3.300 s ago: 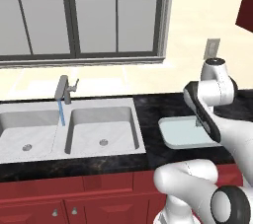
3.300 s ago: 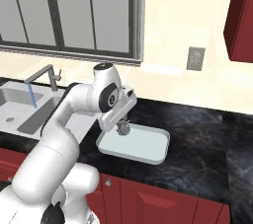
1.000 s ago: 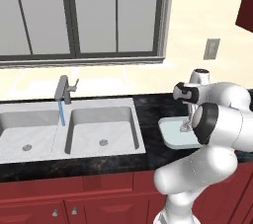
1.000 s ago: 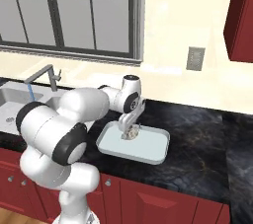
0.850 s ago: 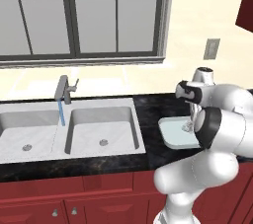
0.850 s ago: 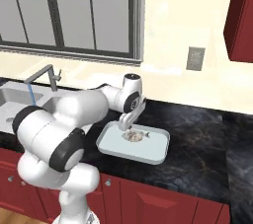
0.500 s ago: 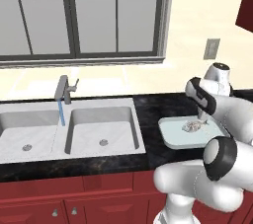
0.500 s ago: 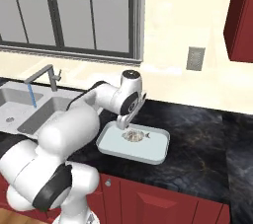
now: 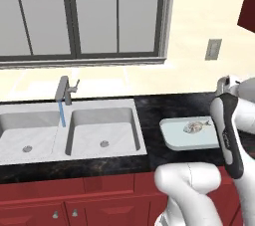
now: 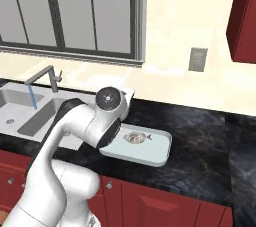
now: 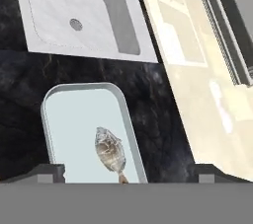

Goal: Take the fish out of the fridge, briefly rinse it in the sink, and place it on the tray next to the sink.

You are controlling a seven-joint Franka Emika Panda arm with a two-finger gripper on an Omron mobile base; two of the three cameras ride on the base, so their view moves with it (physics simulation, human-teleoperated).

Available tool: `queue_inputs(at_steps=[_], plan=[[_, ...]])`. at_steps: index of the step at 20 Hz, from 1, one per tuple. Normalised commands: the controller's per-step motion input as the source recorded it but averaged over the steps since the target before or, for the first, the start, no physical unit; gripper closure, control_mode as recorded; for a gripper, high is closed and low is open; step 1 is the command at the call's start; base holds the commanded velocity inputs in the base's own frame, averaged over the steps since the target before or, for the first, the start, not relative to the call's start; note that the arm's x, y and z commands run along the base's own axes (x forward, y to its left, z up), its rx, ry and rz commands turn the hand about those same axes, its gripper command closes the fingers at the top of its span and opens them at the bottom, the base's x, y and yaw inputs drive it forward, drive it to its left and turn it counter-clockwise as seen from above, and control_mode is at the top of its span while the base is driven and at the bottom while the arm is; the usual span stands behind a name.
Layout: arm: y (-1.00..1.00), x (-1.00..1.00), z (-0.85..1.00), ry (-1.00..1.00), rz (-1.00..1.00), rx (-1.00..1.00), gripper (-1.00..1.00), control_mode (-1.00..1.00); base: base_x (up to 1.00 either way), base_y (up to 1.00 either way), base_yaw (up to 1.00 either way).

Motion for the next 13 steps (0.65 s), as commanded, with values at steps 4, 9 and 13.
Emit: queue_inputs(at_steps=[4, 9, 13], plan=[[0.26, -1.00, 1.00, -0.69, 0.00, 0.00, -1.00, -1.00, 0.00, 0.00, 0.00], [0.31, -1.00, 1.00, -0.66, 0.00, 0.00, -1.00, -1.00, 0.00, 0.00, 0.00], [0.42, -1.00, 1.00, -0.58, 0.07, 0.00, -1.00, -1.00, 0.00, 0.00, 0.00]])
